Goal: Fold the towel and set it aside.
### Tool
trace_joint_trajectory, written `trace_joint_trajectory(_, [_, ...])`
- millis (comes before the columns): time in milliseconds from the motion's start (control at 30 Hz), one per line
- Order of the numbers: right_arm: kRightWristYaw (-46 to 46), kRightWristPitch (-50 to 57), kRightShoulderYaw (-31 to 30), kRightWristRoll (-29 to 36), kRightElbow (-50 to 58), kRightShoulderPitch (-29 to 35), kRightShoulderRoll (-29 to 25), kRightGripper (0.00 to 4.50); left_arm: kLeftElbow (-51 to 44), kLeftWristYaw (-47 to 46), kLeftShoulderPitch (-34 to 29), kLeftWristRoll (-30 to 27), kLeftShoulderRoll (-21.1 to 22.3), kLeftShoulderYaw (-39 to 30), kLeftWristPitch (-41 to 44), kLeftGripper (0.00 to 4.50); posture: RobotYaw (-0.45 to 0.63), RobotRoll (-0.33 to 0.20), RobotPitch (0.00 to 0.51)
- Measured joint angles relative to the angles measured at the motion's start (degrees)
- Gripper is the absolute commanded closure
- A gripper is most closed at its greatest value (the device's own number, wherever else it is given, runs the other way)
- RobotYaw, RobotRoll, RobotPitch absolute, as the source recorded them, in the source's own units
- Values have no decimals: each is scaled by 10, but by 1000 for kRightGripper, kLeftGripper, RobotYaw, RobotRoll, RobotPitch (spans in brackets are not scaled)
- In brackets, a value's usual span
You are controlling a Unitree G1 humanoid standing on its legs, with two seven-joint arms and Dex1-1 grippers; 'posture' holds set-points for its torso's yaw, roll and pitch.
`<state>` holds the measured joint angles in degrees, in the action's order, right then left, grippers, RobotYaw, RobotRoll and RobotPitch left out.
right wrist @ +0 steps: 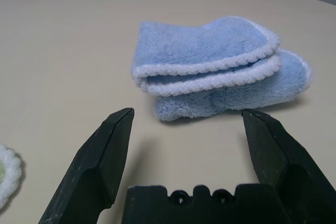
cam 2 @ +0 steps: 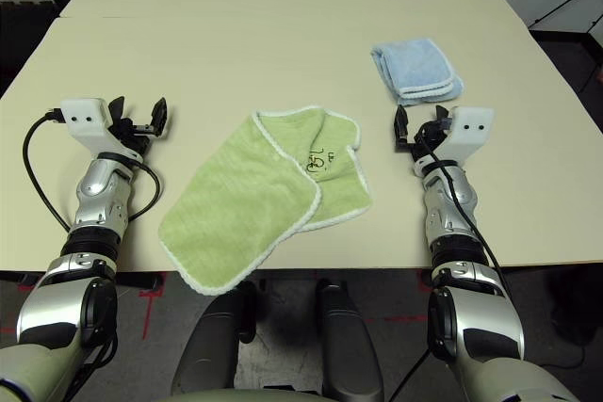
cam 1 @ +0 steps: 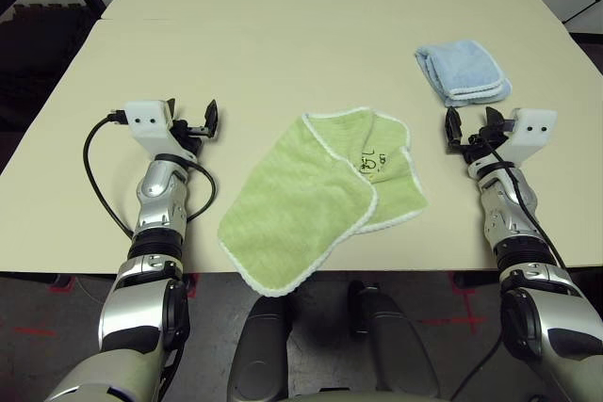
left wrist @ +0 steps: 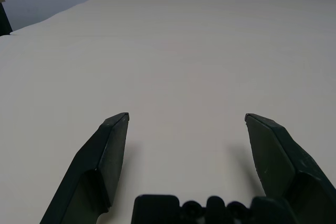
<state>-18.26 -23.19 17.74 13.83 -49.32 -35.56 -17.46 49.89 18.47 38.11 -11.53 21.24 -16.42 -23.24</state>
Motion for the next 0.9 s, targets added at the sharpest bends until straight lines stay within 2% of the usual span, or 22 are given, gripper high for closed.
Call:
trace_joint_trajectory(500, [0,-4,0,0,0,3,0,44,-1,3,0,0,-1,0,0,0,-17,0,220])
trace_joint_trajectory(900, [-8,8,1,3,9,5,-6,44,2,12,6,0,0,1,6,0,30,0,233])
